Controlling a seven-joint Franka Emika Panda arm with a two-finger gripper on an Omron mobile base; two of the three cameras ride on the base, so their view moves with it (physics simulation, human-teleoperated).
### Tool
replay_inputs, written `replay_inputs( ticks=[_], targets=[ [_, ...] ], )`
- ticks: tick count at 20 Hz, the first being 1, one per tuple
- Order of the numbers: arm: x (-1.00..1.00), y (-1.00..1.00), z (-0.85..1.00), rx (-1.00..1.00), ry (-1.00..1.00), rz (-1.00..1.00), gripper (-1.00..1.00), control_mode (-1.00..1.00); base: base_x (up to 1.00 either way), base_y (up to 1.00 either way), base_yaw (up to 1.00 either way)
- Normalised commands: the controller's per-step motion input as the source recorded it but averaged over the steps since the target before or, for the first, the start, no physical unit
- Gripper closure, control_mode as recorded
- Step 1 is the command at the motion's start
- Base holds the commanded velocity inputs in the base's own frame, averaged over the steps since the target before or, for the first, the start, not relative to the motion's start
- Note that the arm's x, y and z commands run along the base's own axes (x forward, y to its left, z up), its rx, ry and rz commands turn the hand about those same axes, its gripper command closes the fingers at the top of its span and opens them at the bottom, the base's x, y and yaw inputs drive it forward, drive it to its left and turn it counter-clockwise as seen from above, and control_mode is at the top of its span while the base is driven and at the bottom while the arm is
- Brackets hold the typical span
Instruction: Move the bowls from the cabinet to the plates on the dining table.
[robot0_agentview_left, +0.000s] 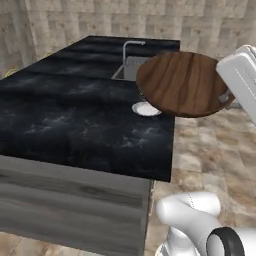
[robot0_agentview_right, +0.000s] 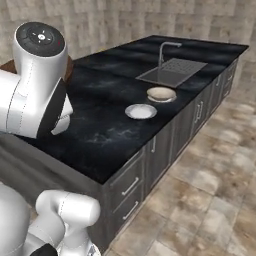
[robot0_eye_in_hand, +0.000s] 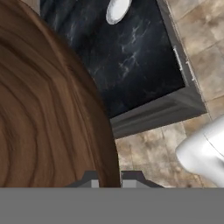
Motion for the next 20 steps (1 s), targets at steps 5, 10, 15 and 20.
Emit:
replay_inputs(
  ticks=[5,10,15,20],
  targets=[
    [0.00,0.00,0.00,0.00,0.00,0.00,1.00,1.00,0.00,-0.01,0.50],
    [0.00,0.00,0.00,0.00,0.00,0.00,1.00,1.00,0.19,-0.81,0.18],
    [0.00,0.00,0.00,0.00,0.00,0.00,1.00,1.00,0.64,-1.00,0.00],
    [0.00,0.00,0.00,0.00,0.00,0.00,1.00,1.00,1.00,-0.78,0.02]
  ],
)
